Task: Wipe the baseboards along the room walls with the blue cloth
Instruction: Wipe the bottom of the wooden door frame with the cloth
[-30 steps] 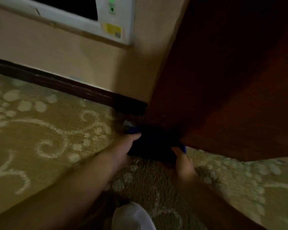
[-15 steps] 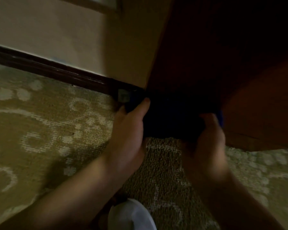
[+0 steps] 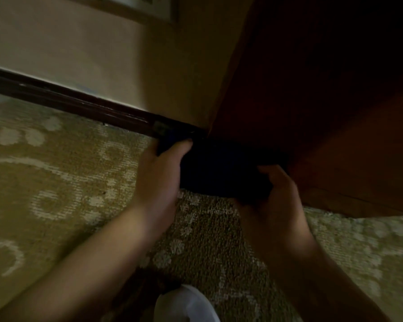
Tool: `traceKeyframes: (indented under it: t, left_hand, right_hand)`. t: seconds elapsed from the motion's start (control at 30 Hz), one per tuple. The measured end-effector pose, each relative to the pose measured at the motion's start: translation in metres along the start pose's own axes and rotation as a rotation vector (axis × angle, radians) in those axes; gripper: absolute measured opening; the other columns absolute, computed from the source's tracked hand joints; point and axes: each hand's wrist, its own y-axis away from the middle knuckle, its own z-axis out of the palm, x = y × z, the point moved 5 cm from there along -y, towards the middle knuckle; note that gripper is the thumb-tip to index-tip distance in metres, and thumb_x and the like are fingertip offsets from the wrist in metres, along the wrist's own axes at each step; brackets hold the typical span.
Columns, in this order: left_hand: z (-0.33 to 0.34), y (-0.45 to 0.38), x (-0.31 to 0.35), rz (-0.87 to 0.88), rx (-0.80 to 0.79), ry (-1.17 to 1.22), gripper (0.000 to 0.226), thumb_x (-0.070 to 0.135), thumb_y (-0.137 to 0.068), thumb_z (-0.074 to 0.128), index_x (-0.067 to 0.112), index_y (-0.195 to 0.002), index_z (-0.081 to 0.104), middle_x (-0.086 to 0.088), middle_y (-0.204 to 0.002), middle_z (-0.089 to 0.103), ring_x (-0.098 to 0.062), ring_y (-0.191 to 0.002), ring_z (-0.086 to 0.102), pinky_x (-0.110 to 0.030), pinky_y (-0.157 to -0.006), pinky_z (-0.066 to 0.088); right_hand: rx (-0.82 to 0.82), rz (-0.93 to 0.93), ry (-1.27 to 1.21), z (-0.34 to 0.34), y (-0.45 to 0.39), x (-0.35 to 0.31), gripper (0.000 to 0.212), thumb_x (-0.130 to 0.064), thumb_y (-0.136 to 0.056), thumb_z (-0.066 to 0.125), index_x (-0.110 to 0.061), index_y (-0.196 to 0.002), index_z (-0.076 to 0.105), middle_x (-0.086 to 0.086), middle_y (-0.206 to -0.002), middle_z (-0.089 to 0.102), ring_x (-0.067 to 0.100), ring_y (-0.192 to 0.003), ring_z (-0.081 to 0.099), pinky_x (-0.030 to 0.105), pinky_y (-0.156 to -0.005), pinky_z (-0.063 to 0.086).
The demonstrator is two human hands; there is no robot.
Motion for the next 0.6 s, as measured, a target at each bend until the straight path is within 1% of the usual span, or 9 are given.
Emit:
traceKeyframes:
  t: [0.07, 0.17, 0.23, 0.3, 0.37, 0.43, 0.47, 0.53, 0.6]
  left_hand:
    - [-0.01, -0.007, -0.004, -0.056, 0.057, -0.062, 0.021, 0.019, -0.094, 0.062, 0.019, -0.113, 0.07, -0.004, -0.104, 0.077, -0.021, -0.094, 0.074, -0.03, -0.073, 0.057]
    - [-0.032, -0.012, -0.024, -0.174, 0.261, -0.184, 0.013, 0.02, -0.089, 0.069, 0.015, -0.101, 0.07, -0.011, -0.105, 0.074, -0.027, -0.091, 0.07, -0.037, -0.081, 0.056]
    - [-0.038, -0.017, -0.028, -0.182, 0.314, -0.154, 0.009, 0.019, -0.086, 0.074, 0.016, -0.091, 0.068, -0.013, -0.103, 0.073, -0.028, -0.089, 0.069, -0.04, -0.082, 0.058]
    - [-0.034, -0.021, -0.029, -0.199, 0.261, 0.012, 0.016, 0.019, -0.086, 0.073, 0.013, -0.1, 0.07, -0.01, -0.101, 0.074, -0.023, -0.086, 0.072, -0.033, -0.07, 0.058]
    - [-0.022, -0.024, -0.027, -0.199, 0.106, 0.149, 0.028, 0.021, -0.088, 0.069, 0.01, -0.114, 0.069, -0.01, -0.107, 0.074, -0.02, -0.089, 0.073, -0.028, -0.065, 0.056]
    - [-0.014, -0.029, -0.032, -0.168, -0.031, 0.092, 0.045, 0.025, -0.086, 0.069, 0.007, -0.127, 0.063, -0.013, -0.121, 0.07, -0.022, -0.1, 0.071, -0.027, -0.068, 0.058]
    - [-0.012, -0.03, -0.032, -0.147, -0.056, 0.024, 0.048, 0.026, -0.084, 0.071, 0.007, -0.128, 0.063, -0.014, -0.123, 0.069, -0.024, -0.101, 0.071, -0.026, -0.067, 0.057]
    - [-0.011, -0.031, -0.031, -0.114, -0.066, -0.086, 0.04, 0.021, -0.086, 0.071, 0.01, -0.124, 0.066, -0.014, -0.118, 0.071, -0.029, -0.101, 0.071, -0.029, -0.07, 0.055]
    - [-0.01, -0.027, -0.023, -0.017, -0.076, -0.165, 0.029, 0.012, -0.088, 0.068, 0.012, -0.118, 0.067, -0.012, -0.109, 0.071, -0.032, -0.101, 0.07, -0.031, -0.072, 0.053]
  right_hand:
    - [-0.009, 0.075, 0.046, 0.004, -0.006, 0.01, 0.023, -0.018, -0.1, 0.048, -0.019, -0.115, 0.065, 0.005, -0.114, 0.07, 0.023, -0.106, 0.067, 0.037, -0.084, 0.056]
    - [0.085, 0.231, 0.066, -0.001, -0.02, 0.04, 0.028, -0.012, -0.1, 0.05, -0.016, -0.127, 0.057, 0.01, -0.119, 0.064, 0.029, -0.11, 0.063, 0.046, -0.095, 0.052]
    - [0.12, 0.281, 0.016, -0.005, -0.022, 0.055, 0.031, -0.012, -0.101, 0.049, -0.017, -0.131, 0.055, 0.012, -0.117, 0.063, 0.031, -0.107, 0.063, 0.044, -0.087, 0.053]
    - [0.12, 0.303, -0.047, -0.005, -0.022, 0.063, 0.026, -0.013, -0.102, 0.048, -0.017, -0.126, 0.056, 0.012, -0.113, 0.064, 0.03, -0.102, 0.063, 0.041, -0.079, 0.053]
    - [0.103, 0.326, -0.082, -0.002, -0.021, 0.066, 0.021, -0.013, -0.103, 0.046, -0.017, -0.119, 0.06, 0.014, -0.116, 0.064, 0.032, -0.105, 0.062, 0.042, -0.082, 0.052]
    - [0.108, 0.342, -0.105, 0.0, -0.02, 0.068, 0.02, -0.013, -0.104, 0.045, -0.016, -0.113, 0.062, 0.016, -0.119, 0.063, 0.034, -0.11, 0.061, 0.044, -0.087, 0.051]
    - [0.102, 0.347, -0.11, 0.002, -0.019, 0.069, 0.02, -0.013, -0.104, 0.044, -0.016, -0.113, 0.062, 0.017, -0.119, 0.063, 0.035, -0.111, 0.06, 0.045, -0.088, 0.051]
    - [0.12, 0.347, -0.128, 0.005, -0.016, 0.069, 0.022, -0.013, -0.104, 0.043, -0.014, -0.119, 0.06, 0.018, -0.121, 0.062, 0.035, -0.11, 0.06, 0.045, -0.083, 0.051]
    - [0.14, 0.326, -0.152, 0.006, -0.012, 0.066, 0.028, -0.014, -0.104, 0.043, -0.013, -0.128, 0.057, 0.018, -0.12, 0.062, 0.035, -0.109, 0.061, 0.044, -0.08, 0.052]
